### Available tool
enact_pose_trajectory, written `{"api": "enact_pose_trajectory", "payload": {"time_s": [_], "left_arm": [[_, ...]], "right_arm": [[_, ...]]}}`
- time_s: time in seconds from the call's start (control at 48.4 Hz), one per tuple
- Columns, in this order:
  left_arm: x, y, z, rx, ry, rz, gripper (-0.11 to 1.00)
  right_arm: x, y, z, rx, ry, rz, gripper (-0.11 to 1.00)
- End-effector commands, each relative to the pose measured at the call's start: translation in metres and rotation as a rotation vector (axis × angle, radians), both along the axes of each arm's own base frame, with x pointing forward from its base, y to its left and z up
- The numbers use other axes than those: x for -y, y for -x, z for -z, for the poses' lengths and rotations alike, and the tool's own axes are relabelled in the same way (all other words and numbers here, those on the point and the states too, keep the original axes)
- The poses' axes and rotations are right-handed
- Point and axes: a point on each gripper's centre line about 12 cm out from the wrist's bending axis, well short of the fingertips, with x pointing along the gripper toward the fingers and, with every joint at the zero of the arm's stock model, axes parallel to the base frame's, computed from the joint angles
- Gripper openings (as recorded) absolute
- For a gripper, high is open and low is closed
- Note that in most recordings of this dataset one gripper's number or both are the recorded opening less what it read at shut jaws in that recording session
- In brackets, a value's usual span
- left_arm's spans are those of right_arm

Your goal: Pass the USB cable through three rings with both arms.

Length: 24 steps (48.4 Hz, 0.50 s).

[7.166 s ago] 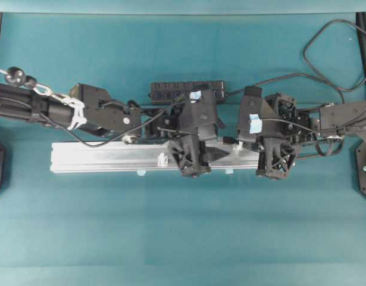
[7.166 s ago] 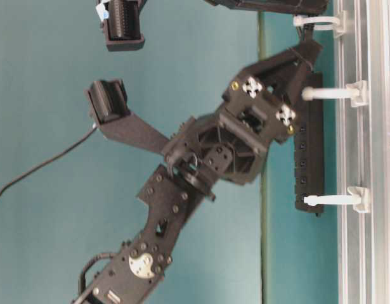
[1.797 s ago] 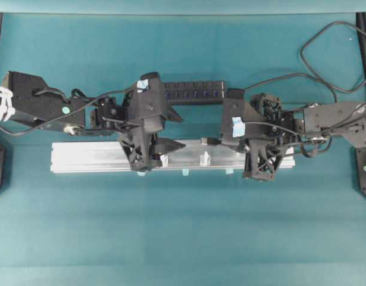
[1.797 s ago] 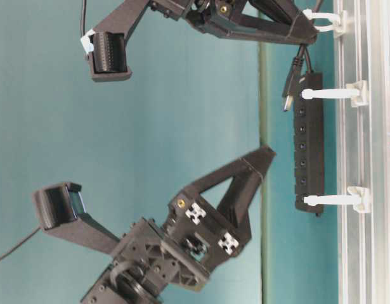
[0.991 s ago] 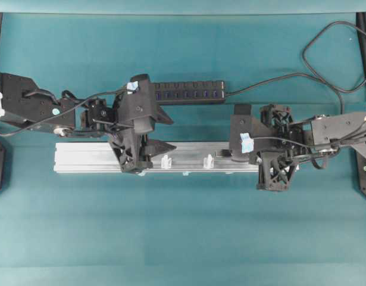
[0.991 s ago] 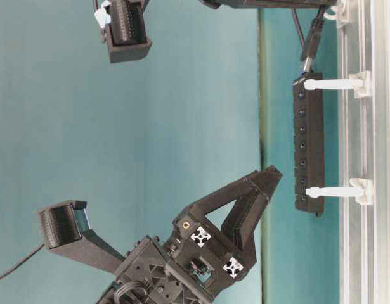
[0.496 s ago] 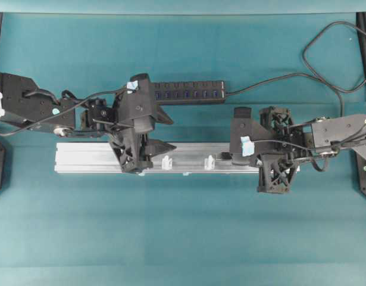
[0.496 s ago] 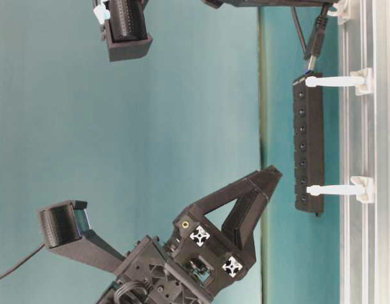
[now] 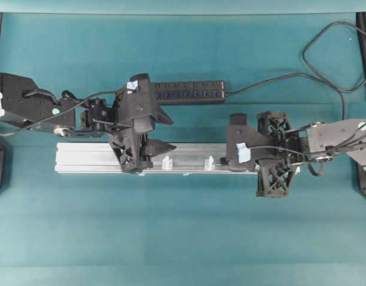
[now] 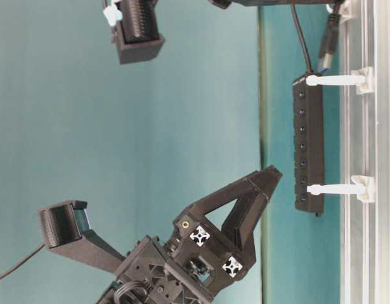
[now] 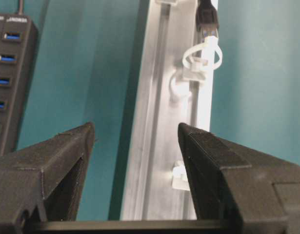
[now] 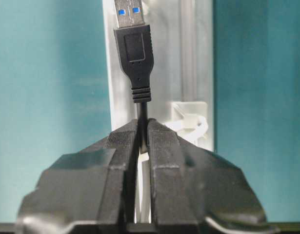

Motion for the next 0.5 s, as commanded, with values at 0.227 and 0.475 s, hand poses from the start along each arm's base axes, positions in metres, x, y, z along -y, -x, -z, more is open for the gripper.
{"api": "enact_pose_trajectory", "payload": {"time_s": [0.227, 0.475], "left_arm": [[0.001, -0.001, -0.010, 0.029, -0.003, 0.002, 0.71], [0.001, 0.001, -0.008, 0.025, 0.000, 0.000, 0.70]], "right_arm": [[-0.003, -0.010, 0.006, -0.039, 0.029, -0.073, -0.09], [0.002, -0.019, 0.002, 0.012, 0.024, -0.060, -0.09]]}}
